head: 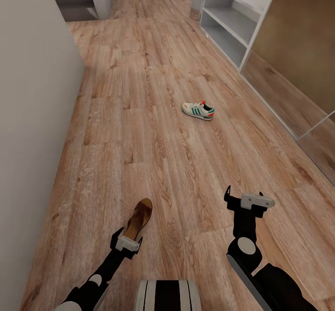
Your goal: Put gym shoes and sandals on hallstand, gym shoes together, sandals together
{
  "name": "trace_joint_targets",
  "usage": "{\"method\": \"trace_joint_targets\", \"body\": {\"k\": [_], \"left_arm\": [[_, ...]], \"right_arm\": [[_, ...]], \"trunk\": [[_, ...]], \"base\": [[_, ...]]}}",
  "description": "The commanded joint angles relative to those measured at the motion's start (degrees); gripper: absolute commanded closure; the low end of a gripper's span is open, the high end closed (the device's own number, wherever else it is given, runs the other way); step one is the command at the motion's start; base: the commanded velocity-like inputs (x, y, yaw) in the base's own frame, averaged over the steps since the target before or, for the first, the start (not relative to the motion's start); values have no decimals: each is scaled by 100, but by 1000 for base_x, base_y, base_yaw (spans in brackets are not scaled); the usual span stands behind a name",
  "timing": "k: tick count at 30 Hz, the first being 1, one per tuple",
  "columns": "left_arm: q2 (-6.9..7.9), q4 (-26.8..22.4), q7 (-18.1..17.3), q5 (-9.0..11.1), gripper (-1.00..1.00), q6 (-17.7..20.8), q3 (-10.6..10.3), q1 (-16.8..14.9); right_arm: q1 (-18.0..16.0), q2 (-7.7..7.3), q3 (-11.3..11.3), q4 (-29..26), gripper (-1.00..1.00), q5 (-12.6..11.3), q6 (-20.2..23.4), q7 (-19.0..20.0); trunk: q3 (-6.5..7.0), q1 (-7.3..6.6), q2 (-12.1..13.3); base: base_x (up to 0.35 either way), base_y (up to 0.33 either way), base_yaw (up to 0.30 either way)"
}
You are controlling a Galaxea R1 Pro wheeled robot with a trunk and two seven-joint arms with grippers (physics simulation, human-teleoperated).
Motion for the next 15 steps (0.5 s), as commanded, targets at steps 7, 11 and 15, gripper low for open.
{"method": "trace_joint_targets", "body": {"k": [7,11,15], "left_arm": [[-10,-4,-47,-16,-100,-16,45,-2],[-14,-5,-47,-17,-100,-17,42,-3],[-17,-5,-47,-17,-100,-18,41,-3]], "right_arm": [[-6,-7,17,-9,-100,-12,57,-32],[-6,-7,20,-9,-100,-12,58,-23],[-6,-10,22,-9,-100,-12,58,-17]], "trunk": [[-4,-1,-1],[-4,-1,-1],[-4,-1,-1]], "base": [[0,0,0],[0,0,0],[0,0,0]]}}
